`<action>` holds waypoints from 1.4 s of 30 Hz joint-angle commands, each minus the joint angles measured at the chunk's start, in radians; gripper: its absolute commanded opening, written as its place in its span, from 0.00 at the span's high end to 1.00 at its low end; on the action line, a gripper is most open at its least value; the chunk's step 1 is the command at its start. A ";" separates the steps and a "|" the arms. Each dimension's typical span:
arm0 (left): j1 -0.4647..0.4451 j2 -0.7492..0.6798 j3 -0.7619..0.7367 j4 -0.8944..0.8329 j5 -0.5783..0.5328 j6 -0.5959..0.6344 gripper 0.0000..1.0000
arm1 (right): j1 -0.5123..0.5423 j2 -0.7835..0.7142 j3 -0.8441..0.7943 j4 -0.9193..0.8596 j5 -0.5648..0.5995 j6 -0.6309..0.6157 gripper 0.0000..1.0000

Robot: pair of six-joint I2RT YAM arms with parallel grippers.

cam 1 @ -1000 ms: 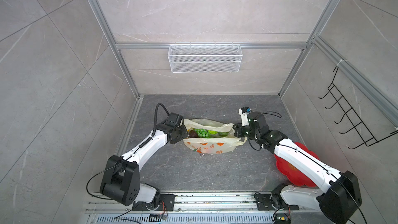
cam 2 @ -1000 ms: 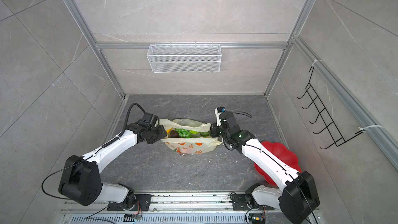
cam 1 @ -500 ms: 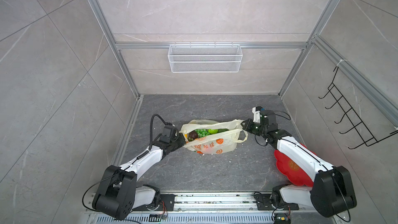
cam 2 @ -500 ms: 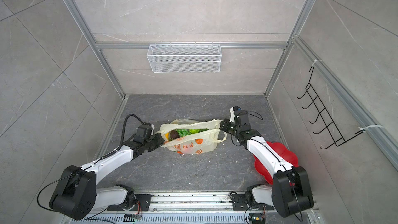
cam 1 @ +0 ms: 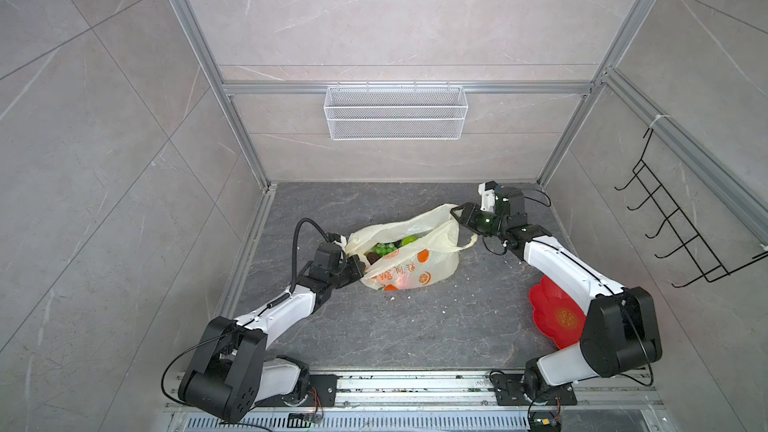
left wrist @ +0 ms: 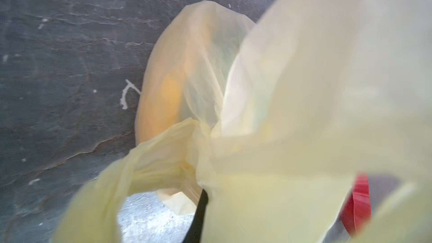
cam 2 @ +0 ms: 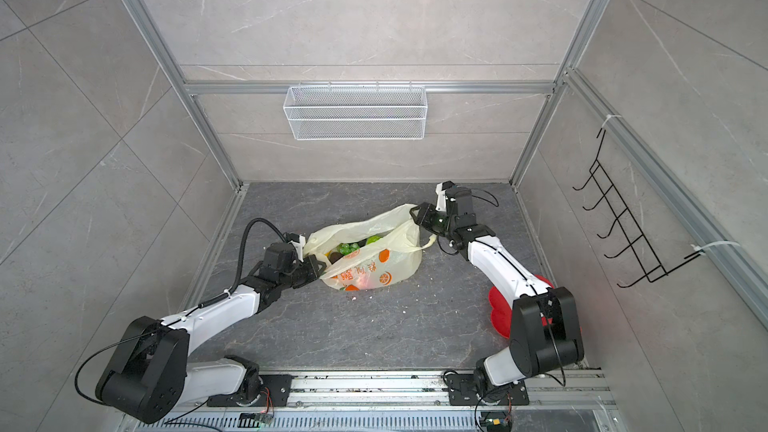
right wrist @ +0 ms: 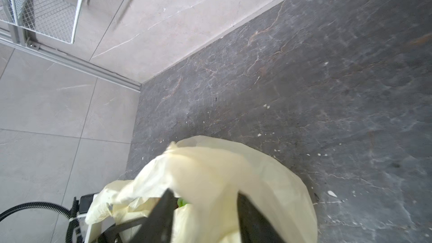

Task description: Take the fake fruits out of the plastic bag

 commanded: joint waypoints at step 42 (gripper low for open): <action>-0.067 -0.056 0.043 0.035 -0.092 0.024 0.93 | 0.234 -0.093 -0.195 0.014 0.327 0.091 0.94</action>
